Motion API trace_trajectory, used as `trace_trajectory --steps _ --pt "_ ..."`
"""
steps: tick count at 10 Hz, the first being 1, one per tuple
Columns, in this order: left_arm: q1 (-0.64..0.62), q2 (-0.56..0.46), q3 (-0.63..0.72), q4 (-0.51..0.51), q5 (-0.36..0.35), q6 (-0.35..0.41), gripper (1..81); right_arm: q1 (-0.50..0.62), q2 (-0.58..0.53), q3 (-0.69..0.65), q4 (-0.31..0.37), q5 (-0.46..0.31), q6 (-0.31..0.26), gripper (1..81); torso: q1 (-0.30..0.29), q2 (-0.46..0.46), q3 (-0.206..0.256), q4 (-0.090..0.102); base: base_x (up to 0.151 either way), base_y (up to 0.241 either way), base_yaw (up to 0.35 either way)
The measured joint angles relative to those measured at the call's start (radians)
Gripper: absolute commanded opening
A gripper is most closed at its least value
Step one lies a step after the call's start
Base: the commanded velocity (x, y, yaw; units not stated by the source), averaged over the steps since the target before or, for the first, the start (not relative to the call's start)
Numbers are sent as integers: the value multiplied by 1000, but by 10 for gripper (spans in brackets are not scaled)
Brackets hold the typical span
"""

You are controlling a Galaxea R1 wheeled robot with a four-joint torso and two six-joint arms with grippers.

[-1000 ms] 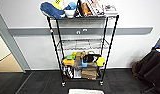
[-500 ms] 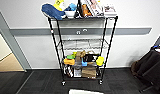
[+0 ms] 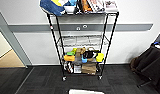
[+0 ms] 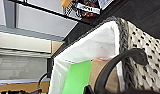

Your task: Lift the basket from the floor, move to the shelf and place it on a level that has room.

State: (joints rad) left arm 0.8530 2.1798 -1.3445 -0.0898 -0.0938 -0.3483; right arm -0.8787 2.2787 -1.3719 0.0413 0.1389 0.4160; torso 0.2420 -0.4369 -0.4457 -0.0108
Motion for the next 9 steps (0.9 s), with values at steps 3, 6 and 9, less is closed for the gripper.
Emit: trace_trajectory --steps 3,6,9 --pt "-1 6 0 0 4 2 10 -12 -1 0 -1 -1 0 10 -54 85 19 0 0 0 0" --pt "-1 8 0 0 3 2 10 -11 -1 0 -1 0 0 10 -116 180 113 0 0 0 0" --pt "6 8 0 0 11 2 10 -20 -4 5 -1 -4 1 10 -183 280 213 0 0 0 0"
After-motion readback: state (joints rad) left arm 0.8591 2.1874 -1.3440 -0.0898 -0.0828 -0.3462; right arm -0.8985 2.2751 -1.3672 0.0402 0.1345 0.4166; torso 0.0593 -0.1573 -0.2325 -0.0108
